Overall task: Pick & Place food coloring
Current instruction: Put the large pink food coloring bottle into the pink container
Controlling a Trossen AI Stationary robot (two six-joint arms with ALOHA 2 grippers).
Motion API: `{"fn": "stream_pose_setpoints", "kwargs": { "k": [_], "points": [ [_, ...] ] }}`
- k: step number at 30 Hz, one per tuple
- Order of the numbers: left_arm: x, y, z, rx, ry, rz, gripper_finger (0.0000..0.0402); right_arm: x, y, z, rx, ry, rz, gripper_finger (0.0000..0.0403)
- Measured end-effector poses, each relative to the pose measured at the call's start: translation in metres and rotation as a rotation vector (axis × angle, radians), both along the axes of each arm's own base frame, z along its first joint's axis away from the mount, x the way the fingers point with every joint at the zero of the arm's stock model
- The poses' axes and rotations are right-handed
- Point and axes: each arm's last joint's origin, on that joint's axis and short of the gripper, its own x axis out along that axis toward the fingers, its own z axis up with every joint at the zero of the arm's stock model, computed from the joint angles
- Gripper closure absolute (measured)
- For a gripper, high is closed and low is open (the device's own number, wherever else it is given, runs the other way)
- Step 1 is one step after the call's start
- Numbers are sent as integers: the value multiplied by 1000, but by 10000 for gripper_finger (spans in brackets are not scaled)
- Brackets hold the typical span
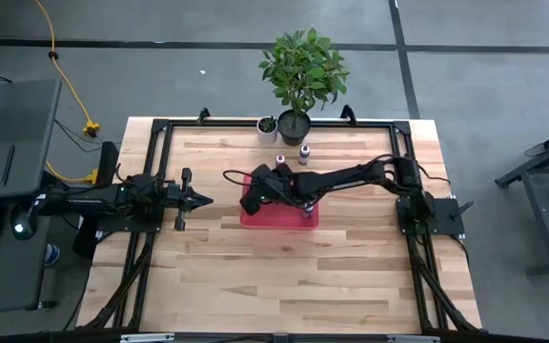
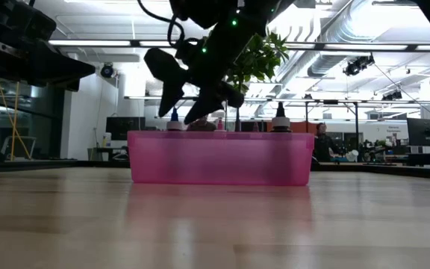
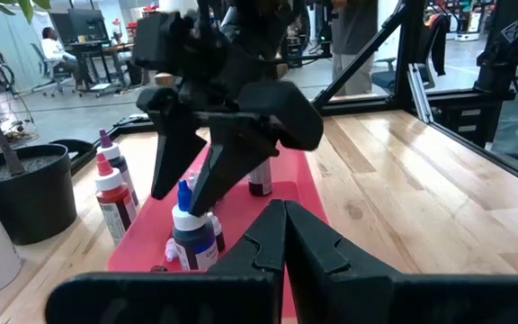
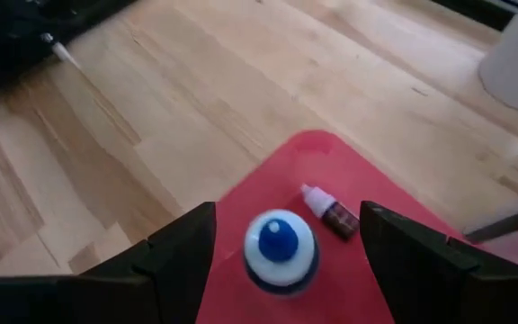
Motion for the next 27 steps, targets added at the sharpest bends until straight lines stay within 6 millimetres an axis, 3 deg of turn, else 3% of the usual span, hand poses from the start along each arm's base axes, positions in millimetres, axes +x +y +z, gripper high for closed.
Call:
{"fn": "stream_pose_setpoints", "kwargs": {
  "k": [13,20,27],
  "points": [
    [0,0,0,0,0,-1,401,-14,0,27,-27,17,11,139],
    [0,0,0,0,0,0,401,-15,3,31,-24,5,20,139],
    [0,0,0,0,0,-1,401,-50,6,32,8,-104,-1,139]
  ]
}}
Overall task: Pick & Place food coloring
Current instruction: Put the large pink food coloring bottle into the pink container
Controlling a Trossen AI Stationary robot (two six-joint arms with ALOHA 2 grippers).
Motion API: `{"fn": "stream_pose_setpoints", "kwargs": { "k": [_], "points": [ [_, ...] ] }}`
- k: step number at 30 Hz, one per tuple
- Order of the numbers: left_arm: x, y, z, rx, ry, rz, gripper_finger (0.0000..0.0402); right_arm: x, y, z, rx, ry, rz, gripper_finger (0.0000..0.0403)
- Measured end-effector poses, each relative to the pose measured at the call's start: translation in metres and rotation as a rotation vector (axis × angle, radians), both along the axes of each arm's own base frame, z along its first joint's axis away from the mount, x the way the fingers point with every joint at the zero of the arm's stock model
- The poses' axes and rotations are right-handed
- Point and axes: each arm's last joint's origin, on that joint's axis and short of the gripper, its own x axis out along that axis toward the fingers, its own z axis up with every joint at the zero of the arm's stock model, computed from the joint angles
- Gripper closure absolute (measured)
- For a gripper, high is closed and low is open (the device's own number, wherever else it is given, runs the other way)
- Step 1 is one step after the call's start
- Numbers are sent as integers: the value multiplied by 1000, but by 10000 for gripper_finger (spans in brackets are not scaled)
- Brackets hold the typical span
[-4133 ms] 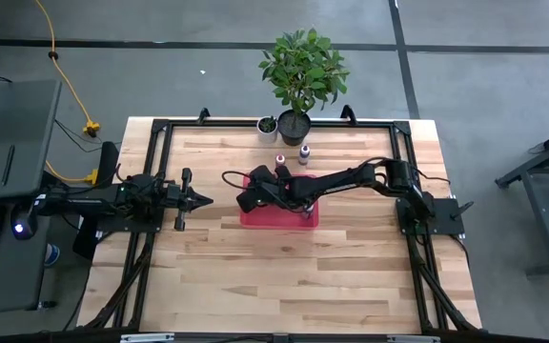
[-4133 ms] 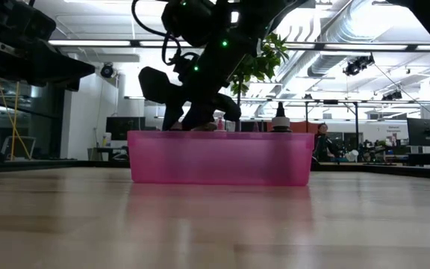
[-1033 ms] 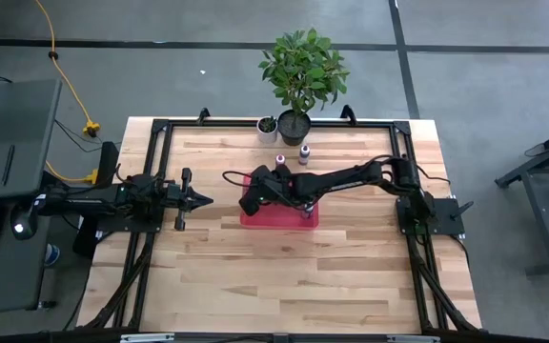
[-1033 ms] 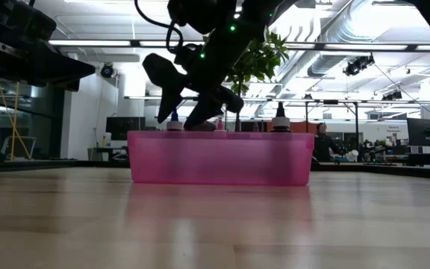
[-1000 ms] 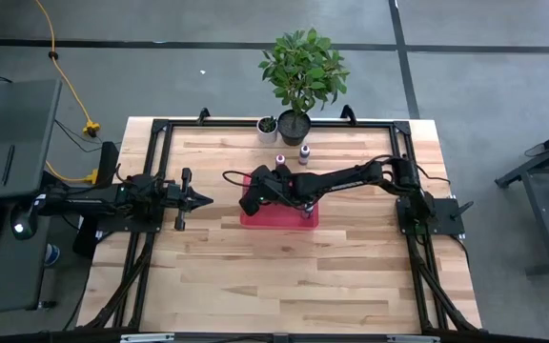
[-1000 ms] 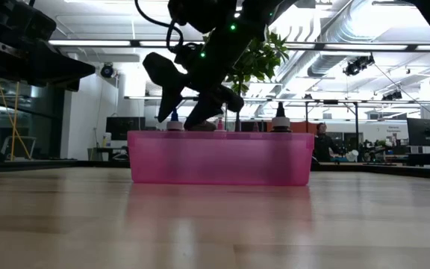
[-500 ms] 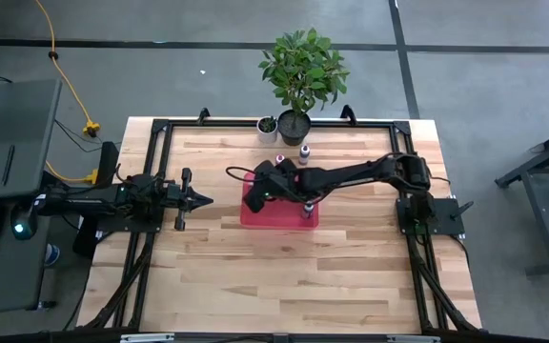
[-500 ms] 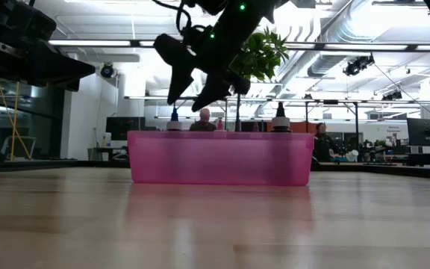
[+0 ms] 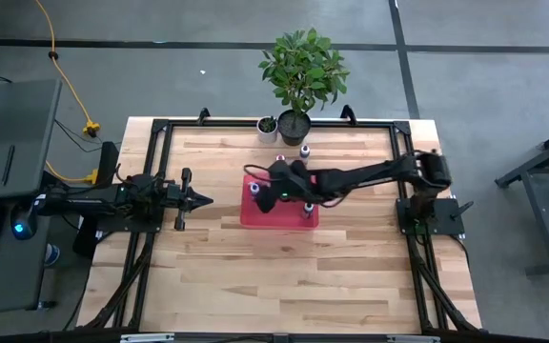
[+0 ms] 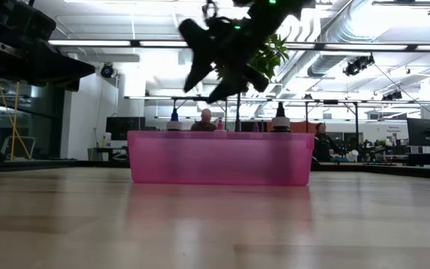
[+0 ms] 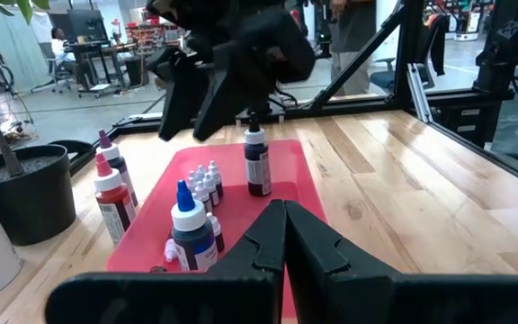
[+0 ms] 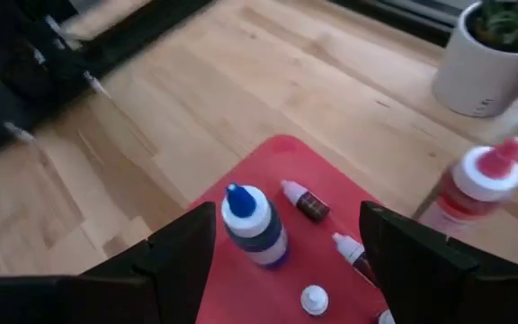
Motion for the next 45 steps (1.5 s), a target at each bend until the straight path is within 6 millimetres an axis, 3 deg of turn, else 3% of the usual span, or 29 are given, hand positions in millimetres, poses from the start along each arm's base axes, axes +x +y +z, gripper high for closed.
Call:
{"fn": "stream_pose_setpoints", "kwargs": {
  "k": [8,13,17,20,30,38,45],
  "points": [
    [0,0,0,0,0,0,401,-46,3,6,-61,-30,-35,139],
    [0,0,0,0,0,0,401,-61,1,18,-103,-82,-112,139],
    [0,0,0,0,0,0,401,-65,-12,17,8,-161,-235,139],
    [0,0,0,0,0,0,401,-61,-26,12,107,-193,-280,139],
    [0,0,0,0,0,0,401,-33,-48,8,152,-125,-242,139],
    [0,0,0,0,0,0,401,-8,-57,16,78,84,-306,139],
    [0,0,0,0,0,0,401,15,-56,11,-29,137,-363,139]
  ]
}}
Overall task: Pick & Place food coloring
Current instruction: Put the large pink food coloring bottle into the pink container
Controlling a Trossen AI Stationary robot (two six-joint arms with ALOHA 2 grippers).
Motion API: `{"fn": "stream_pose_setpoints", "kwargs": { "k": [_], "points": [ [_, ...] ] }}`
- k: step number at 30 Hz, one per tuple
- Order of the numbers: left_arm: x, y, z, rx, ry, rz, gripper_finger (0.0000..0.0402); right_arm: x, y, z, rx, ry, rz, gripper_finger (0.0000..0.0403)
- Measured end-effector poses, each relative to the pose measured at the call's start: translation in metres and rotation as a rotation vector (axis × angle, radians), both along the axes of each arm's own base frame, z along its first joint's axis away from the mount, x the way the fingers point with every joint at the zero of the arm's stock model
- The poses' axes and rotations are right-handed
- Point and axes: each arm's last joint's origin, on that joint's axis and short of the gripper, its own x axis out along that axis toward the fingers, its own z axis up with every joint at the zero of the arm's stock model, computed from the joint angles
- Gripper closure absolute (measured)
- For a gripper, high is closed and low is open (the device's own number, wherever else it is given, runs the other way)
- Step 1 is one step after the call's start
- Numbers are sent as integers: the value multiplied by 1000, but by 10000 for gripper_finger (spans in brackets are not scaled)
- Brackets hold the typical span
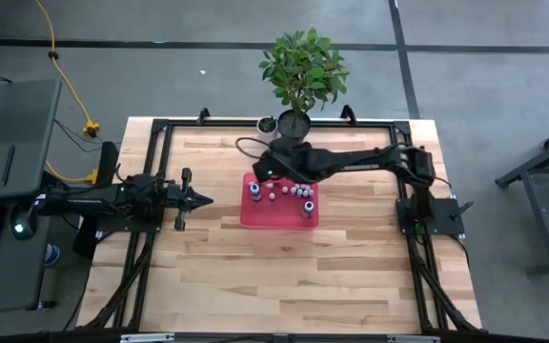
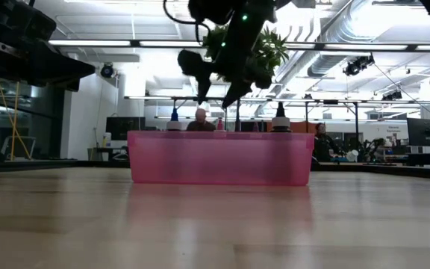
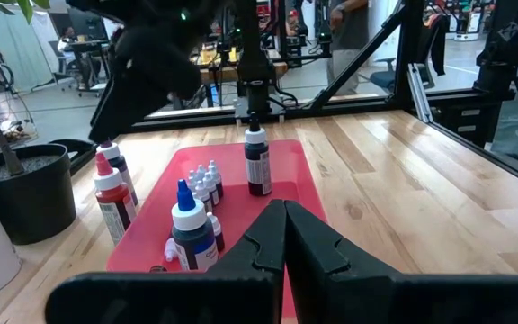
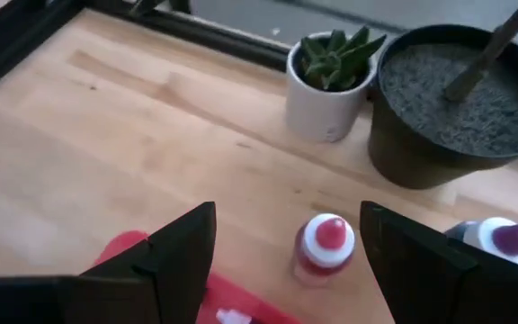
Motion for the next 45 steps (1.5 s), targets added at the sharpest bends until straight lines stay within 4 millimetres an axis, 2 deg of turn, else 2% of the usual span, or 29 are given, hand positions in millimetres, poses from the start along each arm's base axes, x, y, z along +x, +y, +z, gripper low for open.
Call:
{"fn": "stream_pose_setpoints", "kwargs": {
  "k": [3,7,15,21,25,36,40,45],
  "points": [
    [0,0,0,0,0,0,401,4,8,-8,-101,1,-61,139],
    [0,0,0,0,0,0,401,0,23,-25,-215,-17,-144,139],
    [0,0,0,0,0,1,401,-7,41,-60,-267,-80,-96,139],
    [0,0,0,0,0,0,401,-10,45,-74,-263,-154,-84,139],
    [0,0,0,0,0,0,401,-11,45,-70,-235,-166,-56,139],
    [0,0,0,0,0,0,401,-15,25,-69,-170,-29,96,139],
    [0,0,0,0,0,0,401,-23,18,-52,-122,-62,43,139],
    [0,0,0,0,0,1,401,-28,4,-22,-64,12,40,139]
  ]
}}
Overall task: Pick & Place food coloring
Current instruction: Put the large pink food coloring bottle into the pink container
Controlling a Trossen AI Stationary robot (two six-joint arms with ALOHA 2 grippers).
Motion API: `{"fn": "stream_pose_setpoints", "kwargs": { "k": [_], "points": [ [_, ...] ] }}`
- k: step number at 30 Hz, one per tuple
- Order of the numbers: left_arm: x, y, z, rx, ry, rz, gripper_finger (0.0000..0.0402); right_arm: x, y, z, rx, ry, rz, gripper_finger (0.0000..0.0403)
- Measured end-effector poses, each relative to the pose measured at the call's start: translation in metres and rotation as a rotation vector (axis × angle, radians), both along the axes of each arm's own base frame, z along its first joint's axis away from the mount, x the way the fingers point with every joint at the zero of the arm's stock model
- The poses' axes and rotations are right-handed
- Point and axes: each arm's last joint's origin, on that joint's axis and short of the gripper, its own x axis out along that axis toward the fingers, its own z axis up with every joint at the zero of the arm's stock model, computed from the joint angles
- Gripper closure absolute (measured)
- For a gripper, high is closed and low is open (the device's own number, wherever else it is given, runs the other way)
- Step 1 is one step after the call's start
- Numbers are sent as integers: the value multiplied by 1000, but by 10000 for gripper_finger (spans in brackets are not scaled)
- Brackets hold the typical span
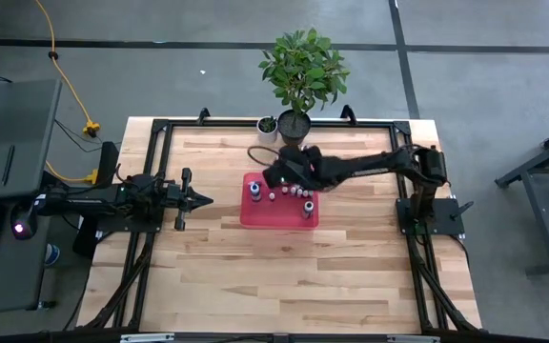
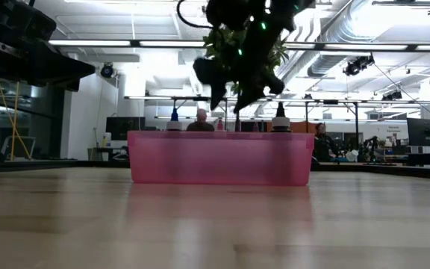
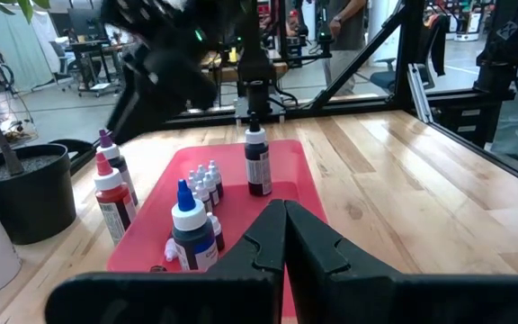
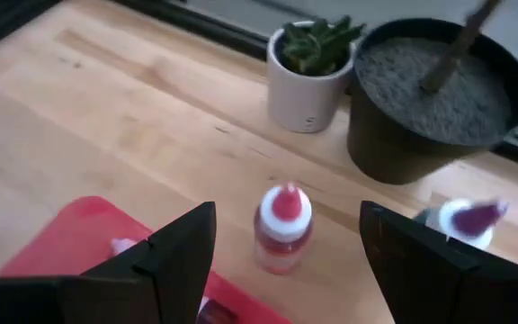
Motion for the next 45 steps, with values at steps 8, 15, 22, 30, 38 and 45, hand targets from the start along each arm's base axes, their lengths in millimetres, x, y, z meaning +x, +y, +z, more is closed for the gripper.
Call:
{"fn": "stream_pose_setpoints", "kwargs": {
  "k": [8,15,22,30,38,45],
  "points": [
    [0,0,0,0,0,0,401,6,-35,59,216,132,84,139],
    [0,0,0,0,0,-2,401,22,-54,53,340,186,139,139],
    [0,0,0,0,0,-1,401,28,-66,34,441,187,87,139],
    [0,0,0,0,0,-1,401,23,-70,32,440,225,42,139],
    [0,0,0,0,0,-1,401,23,-71,30,424,230,26,139],
    [0,0,0,0,0,0,401,27,-72,19,453,236,22,139]
  ]
}}
